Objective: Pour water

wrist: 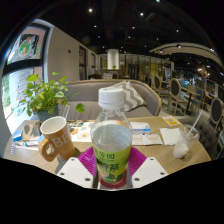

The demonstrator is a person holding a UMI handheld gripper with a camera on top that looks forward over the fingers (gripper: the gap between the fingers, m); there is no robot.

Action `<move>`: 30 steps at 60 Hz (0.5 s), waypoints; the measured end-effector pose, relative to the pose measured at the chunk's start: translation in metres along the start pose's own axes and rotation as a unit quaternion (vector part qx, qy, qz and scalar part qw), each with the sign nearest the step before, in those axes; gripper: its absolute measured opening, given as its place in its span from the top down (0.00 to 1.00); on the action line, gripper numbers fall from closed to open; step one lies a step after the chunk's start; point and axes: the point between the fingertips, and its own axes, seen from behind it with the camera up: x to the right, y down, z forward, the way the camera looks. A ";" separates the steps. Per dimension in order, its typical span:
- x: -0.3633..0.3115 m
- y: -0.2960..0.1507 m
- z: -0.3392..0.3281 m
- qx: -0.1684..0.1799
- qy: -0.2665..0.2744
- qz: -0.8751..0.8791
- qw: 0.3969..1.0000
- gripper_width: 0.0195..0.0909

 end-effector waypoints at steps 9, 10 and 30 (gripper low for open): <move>0.003 0.009 -0.002 0.011 0.011 -0.001 1.000 0.71; 0.003 0.009 -0.002 0.012 0.011 -0.002 1.000 0.69; 0.011 0.026 -0.018 -0.062 0.036 0.017 0.997 0.08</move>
